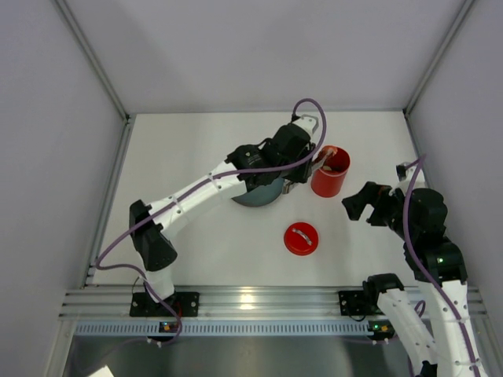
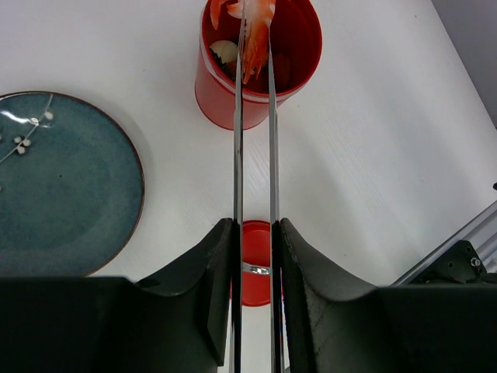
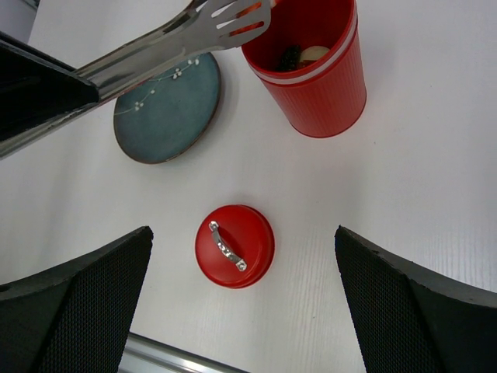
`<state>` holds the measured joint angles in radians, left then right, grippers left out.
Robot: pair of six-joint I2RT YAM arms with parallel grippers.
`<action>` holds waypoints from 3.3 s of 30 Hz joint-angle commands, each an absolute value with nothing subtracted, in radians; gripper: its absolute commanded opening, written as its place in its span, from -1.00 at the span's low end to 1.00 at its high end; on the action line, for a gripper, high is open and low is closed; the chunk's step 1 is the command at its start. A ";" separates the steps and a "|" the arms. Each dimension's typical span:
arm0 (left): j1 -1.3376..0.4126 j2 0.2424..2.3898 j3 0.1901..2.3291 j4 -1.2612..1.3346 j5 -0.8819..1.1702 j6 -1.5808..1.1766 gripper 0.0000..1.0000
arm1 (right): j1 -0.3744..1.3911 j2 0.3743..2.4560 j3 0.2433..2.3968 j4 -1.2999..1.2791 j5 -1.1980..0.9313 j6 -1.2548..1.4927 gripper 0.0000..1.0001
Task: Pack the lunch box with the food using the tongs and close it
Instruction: Place the fake food in the packing box, then place the clamp at the center of the board.
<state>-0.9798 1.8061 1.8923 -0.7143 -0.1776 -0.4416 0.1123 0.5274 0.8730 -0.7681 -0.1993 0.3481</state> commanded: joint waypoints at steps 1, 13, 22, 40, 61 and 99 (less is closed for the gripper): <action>-0.988 1.816 1.953 -0.627 -0.163 -0.430 -0.58 | 0.103 0.526 0.931 -0.784 -0.181 0.331 0.99; -0.988 1.873 1.985 -0.644 -0.172 -0.422 -0.41 | 0.103 0.532 0.936 -0.785 -0.183 0.330 0.99; -0.988 1.887 1.993 -0.663 -0.167 -0.419 -0.25 | 0.103 0.529 0.931 -0.784 -0.186 0.331 0.99; -0.988 1.830 1.957 -0.637 -0.210 -0.416 -0.11 | 0.103 0.520 0.914 -0.782 -0.184 0.331 0.99; -0.342 1.210 1.071 -0.527 -0.459 -0.762 -0.05 | 0.103 0.543 0.890 -0.738 -0.244 0.348 0.99; -0.299 1.183 0.748 -0.256 -0.267 -0.868 0.50 | 0.369 0.804 0.661 -0.443 -0.106 0.406 0.84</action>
<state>-0.3027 1.2331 0.6765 -0.2489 -0.2806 -0.8864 0.2977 0.7635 0.6788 -0.5587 -0.2108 0.3721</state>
